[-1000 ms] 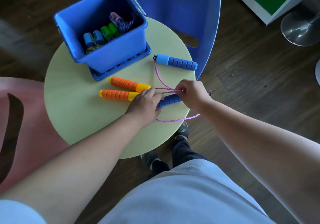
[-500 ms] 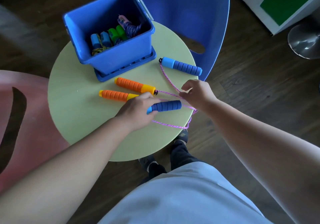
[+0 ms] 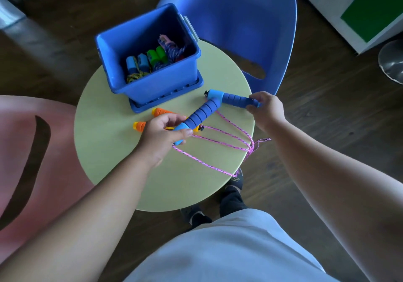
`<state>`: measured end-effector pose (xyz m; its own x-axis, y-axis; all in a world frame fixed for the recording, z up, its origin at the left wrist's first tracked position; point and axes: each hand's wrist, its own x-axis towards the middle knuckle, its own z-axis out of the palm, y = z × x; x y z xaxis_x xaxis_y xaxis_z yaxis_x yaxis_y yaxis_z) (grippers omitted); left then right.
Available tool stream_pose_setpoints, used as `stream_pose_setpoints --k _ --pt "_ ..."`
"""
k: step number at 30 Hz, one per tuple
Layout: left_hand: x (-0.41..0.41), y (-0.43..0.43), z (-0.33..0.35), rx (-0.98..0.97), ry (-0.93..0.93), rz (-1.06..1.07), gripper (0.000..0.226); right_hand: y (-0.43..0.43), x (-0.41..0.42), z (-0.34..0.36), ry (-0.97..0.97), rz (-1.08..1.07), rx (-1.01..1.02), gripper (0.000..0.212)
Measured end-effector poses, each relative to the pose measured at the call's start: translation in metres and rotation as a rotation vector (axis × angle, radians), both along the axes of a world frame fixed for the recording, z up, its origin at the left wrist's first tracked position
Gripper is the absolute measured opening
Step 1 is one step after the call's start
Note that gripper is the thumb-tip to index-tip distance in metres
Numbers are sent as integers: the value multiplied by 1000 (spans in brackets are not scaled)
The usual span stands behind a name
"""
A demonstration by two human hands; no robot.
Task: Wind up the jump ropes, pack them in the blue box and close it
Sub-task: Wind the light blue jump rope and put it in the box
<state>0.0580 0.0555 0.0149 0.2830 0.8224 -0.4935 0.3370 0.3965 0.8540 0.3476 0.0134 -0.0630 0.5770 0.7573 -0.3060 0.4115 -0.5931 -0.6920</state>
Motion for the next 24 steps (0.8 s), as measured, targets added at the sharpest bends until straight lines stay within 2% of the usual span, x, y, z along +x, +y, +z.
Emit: stream_pose_setpoints --k 3,5,8,12,14,18,24 --pt "4 2 10 -118 -173 89 54 -5 3 18 59 -84 129 31" --pt "10 3 21 -133 -276 103 49 -11 2 40 150 -134 271 30" --pt "25 1 42 -18 -307 20 34 -19 -7 83 196 -62 432 29" --pt "43 -1 66 171 -283 -160 36 -20 -19 137 235 76 484 39" --pt "51 0 78 208 -286 -216 34 -20 -21 160 263 142 503 45" --pt "62 0 98 237 -350 -317 34 -28 -21 197 318 228 545 41" --pt "70 -5 112 240 -481 -252 23 -51 -23 231 394 158 608 38"
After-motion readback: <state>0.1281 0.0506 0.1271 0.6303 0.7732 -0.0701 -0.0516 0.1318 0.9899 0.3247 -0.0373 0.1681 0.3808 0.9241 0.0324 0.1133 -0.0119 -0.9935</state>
